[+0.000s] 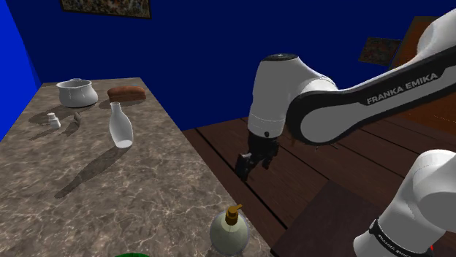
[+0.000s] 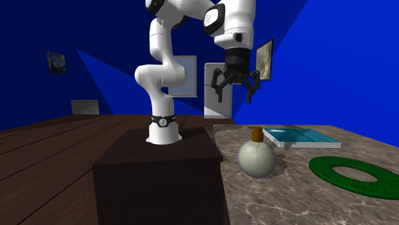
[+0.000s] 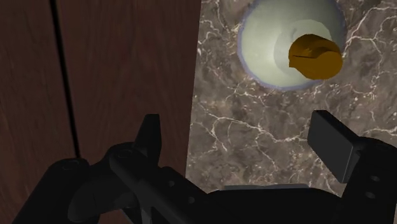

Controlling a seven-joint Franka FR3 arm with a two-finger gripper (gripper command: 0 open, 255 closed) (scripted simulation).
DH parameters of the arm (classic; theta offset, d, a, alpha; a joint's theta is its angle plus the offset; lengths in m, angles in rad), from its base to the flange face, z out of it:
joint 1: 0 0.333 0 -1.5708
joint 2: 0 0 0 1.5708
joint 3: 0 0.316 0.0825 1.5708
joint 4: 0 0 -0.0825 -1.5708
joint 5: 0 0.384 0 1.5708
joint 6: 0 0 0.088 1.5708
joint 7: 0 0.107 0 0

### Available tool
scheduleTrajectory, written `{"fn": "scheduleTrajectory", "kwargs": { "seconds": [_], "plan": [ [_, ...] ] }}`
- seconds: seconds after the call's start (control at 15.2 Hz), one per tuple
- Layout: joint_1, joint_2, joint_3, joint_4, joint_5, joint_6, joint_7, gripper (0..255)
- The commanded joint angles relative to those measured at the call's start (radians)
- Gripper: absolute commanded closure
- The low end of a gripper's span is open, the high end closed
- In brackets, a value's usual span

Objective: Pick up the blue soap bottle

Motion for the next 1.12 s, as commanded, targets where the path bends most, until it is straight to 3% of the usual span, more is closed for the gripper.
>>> {"fn": "scheduleTrajectory", "kwargs": {
  "seconds": [0.0,0.46,1.06],
  "plan": [
    [0.001,0.066,0.039,0.010,-0.013,0.043,0.054,0],
    [0.007,0.334,0.131,0.101,-0.155,0.150,0.268,0],
    [0.017,0.433,0.115,0.079,-0.251,0.247,0.338,0]
  ]
}}
